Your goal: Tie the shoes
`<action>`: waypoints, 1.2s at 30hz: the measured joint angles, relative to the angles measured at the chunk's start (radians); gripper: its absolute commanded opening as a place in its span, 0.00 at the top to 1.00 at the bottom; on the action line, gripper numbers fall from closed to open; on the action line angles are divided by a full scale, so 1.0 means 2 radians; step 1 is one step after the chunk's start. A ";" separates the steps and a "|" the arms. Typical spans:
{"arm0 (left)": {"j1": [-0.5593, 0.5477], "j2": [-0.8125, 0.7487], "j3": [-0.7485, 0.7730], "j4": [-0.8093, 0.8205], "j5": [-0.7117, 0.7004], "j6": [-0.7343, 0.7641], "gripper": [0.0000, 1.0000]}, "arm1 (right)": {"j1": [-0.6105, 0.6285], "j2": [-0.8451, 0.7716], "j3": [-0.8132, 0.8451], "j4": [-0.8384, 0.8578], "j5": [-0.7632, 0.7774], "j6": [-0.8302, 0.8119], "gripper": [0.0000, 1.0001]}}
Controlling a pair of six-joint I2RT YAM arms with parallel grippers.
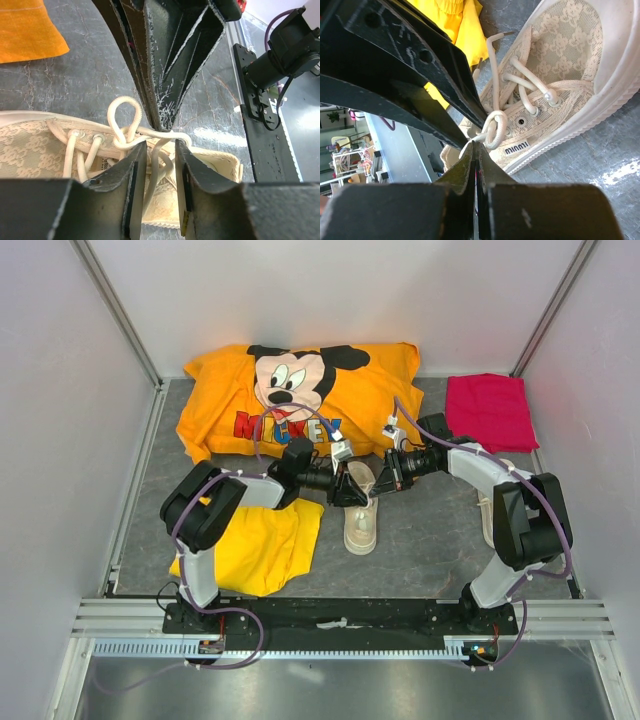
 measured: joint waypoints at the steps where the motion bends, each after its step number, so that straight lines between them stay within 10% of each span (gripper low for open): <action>1: 0.001 -0.003 -0.001 -0.002 -0.001 0.000 0.62 | 0.000 0.000 0.000 0.000 0.001 0.000 1.00; 36: 0.037 -0.037 0.070 -0.114 -0.020 0.053 0.46 | 0.029 -0.007 0.003 0.027 0.014 0.003 1.00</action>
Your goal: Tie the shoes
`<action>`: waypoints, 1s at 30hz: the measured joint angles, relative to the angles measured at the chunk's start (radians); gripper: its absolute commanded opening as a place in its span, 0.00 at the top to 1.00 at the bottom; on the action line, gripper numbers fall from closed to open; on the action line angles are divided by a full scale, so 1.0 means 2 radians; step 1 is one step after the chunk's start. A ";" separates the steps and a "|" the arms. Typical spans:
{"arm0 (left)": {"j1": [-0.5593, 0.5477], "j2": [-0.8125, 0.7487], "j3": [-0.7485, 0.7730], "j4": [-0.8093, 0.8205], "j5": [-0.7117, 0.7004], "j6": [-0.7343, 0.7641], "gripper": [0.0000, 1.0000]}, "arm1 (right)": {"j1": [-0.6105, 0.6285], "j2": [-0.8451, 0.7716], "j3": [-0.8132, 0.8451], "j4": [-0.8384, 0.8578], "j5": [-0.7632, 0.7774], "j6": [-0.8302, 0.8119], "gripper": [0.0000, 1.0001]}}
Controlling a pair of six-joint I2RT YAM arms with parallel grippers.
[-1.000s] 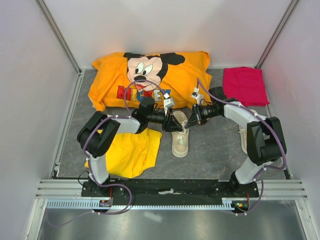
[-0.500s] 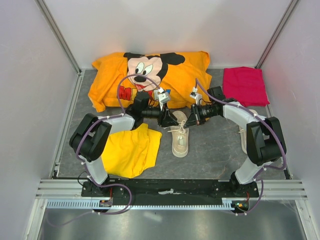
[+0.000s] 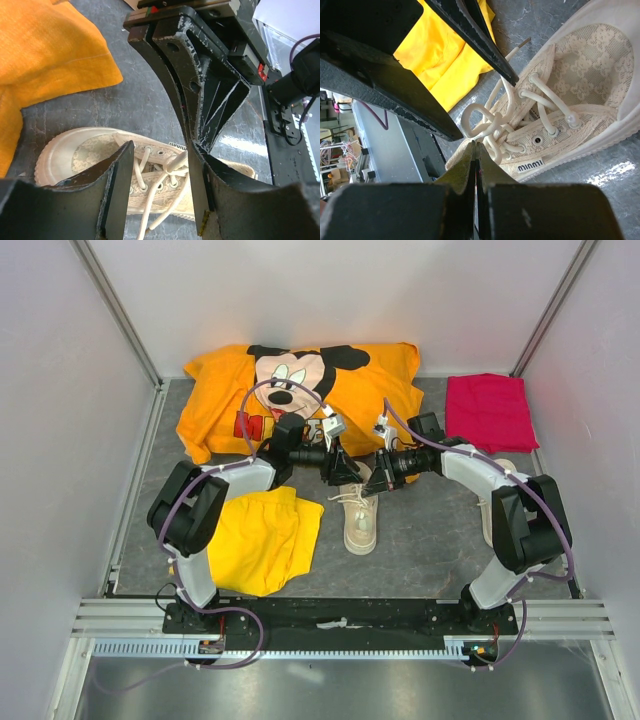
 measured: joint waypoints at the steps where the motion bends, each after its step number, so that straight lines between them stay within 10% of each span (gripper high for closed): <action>1: 0.000 0.001 0.000 0.000 0.004 0.000 0.46 | 0.001 0.000 0.000 0.001 0.000 0.001 1.00; 10: 0.000 0.001 -0.011 0.000 0.022 0.000 0.55 | 0.002 0.000 0.000 0.004 0.004 0.004 1.00; 18: 0.001 0.001 -0.019 0.007 0.025 -0.001 0.98 | 0.002 -0.006 0.000 0.004 0.011 0.006 1.00; 30: 0.033 0.000 -0.043 0.015 0.024 -0.004 0.98 | 0.001 -0.027 0.000 -0.007 0.032 -0.007 1.00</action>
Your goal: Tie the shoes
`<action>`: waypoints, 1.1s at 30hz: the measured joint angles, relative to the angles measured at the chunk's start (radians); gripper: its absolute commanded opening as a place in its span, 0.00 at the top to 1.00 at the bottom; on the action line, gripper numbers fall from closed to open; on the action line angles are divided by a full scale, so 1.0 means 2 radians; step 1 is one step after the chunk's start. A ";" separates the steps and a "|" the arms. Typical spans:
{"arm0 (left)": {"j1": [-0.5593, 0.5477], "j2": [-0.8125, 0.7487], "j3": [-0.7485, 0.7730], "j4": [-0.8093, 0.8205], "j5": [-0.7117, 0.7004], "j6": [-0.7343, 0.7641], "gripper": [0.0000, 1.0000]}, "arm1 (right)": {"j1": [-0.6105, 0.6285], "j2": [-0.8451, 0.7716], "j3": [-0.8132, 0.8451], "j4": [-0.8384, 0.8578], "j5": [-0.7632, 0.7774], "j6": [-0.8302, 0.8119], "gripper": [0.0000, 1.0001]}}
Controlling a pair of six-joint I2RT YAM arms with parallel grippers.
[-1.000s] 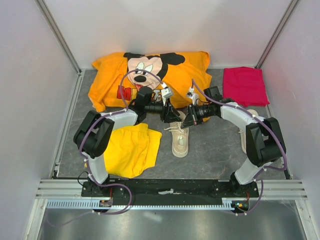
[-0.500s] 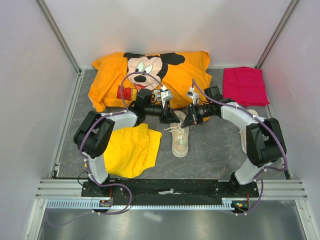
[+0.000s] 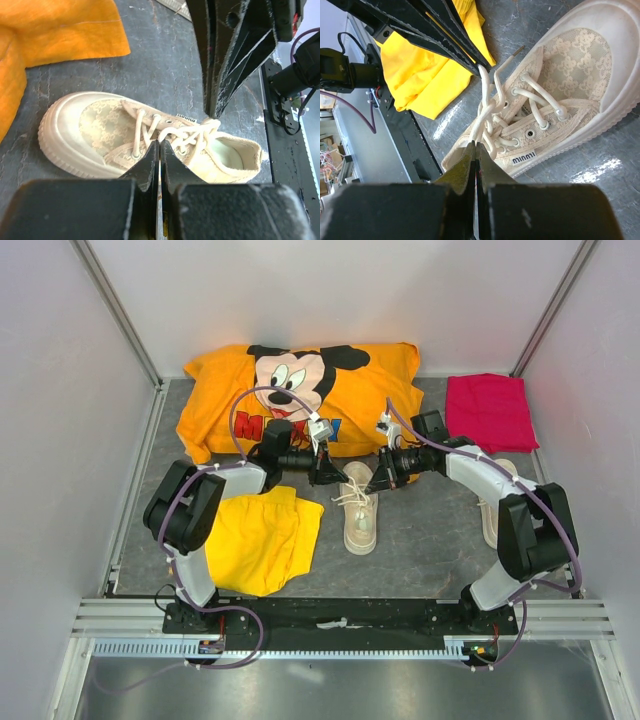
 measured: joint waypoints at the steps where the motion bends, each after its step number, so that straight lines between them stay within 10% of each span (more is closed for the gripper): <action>1: 0.001 0.000 -0.001 0.000 0.000 0.000 0.98 | -0.001 -0.001 0.000 -0.002 0.002 -0.002 1.00; 16: 0.006 -0.012 -0.006 -0.015 -0.004 0.001 0.98 | -0.021 -0.015 -0.002 -0.046 0.028 -0.050 1.00; 23: 0.006 -0.013 -0.008 -0.015 -0.003 0.003 0.99 | -0.021 -0.012 -0.001 -0.058 0.023 -0.070 0.59; 33: 0.006 -0.013 -0.008 -0.015 -0.002 0.004 0.98 | -0.019 0.019 0.025 -0.044 -0.015 -0.052 0.57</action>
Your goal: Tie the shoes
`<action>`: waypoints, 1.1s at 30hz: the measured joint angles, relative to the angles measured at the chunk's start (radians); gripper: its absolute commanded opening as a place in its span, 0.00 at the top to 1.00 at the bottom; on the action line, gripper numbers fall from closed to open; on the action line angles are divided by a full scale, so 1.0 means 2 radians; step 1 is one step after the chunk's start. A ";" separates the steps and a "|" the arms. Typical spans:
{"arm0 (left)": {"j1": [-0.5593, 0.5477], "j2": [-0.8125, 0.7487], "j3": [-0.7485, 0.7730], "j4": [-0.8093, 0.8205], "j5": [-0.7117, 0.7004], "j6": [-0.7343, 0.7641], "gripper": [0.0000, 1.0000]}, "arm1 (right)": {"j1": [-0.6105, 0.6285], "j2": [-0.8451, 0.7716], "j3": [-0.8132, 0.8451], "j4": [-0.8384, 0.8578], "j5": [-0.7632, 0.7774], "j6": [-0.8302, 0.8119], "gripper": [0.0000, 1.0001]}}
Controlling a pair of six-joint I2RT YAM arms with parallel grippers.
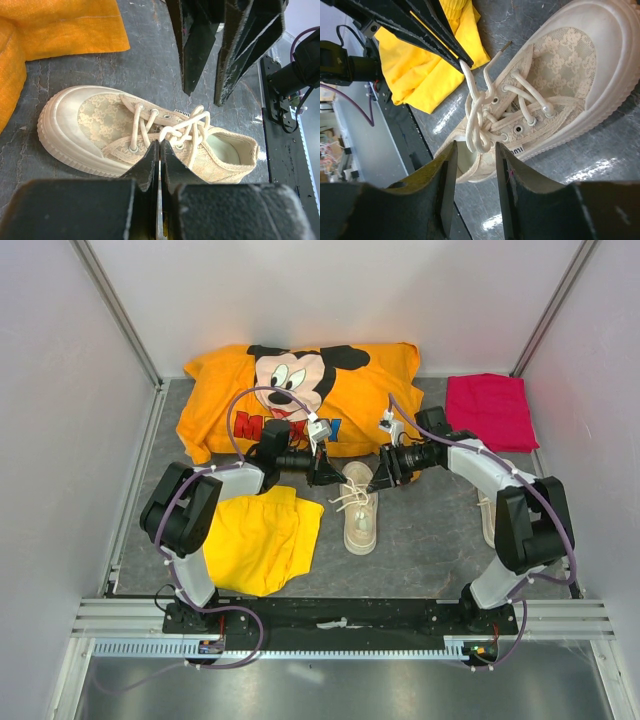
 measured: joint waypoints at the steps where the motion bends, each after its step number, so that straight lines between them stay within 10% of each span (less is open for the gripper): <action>1: 0.000 0.000 0.000 0.000 0.000 0.000 0.99 | 0.001 0.003 0.001 0.002 -0.002 0.003 0.58; 10: 0.000 0.000 0.000 0.000 0.002 0.000 0.99 | 0.004 0.034 0.005 0.023 -0.011 0.047 0.70; 17: 0.000 0.000 0.000 0.000 0.002 0.003 0.98 | 0.004 0.037 0.005 0.037 -0.016 0.065 1.00; 33: 0.006 -0.003 -0.004 -0.007 0.002 0.009 0.98 | -0.002 0.001 -0.007 0.030 0.011 0.052 1.00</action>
